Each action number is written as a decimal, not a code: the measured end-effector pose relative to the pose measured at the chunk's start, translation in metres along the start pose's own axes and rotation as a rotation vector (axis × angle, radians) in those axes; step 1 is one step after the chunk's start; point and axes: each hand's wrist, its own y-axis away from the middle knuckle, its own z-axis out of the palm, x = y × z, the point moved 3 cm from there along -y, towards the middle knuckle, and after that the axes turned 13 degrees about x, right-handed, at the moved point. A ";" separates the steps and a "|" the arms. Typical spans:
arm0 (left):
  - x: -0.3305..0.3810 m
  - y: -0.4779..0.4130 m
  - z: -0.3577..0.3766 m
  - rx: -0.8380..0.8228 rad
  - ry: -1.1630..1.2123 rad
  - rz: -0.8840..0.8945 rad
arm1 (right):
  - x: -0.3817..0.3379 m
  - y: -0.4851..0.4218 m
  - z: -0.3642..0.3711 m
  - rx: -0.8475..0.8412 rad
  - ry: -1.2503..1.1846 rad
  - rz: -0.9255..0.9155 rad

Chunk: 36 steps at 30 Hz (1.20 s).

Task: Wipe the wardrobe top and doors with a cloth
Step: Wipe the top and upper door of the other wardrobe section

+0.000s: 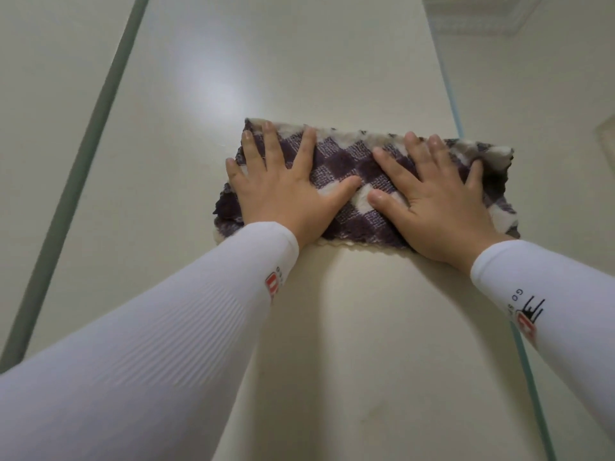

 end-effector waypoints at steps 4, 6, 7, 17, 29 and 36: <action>-0.006 0.033 -0.005 0.001 0.025 0.006 | -0.011 0.036 -0.005 -0.035 0.002 0.036; -0.011 0.052 -0.008 0.006 0.043 -0.005 | -0.016 0.053 -0.008 -0.055 0.010 0.022; -0.013 0.063 -0.010 0.010 0.048 -0.013 | -0.018 0.061 -0.009 -0.063 0.009 0.014; -0.027 0.108 -0.022 -0.019 0.041 -0.045 | -0.035 0.102 -0.015 -0.101 -0.019 0.009; -0.073 0.028 -0.018 0.000 0.016 -0.032 | -0.069 0.016 0.003 -0.048 0.020 -0.075; -0.110 -0.026 -0.018 0.026 -0.029 -0.032 | -0.099 -0.044 0.016 -0.003 -0.015 -0.122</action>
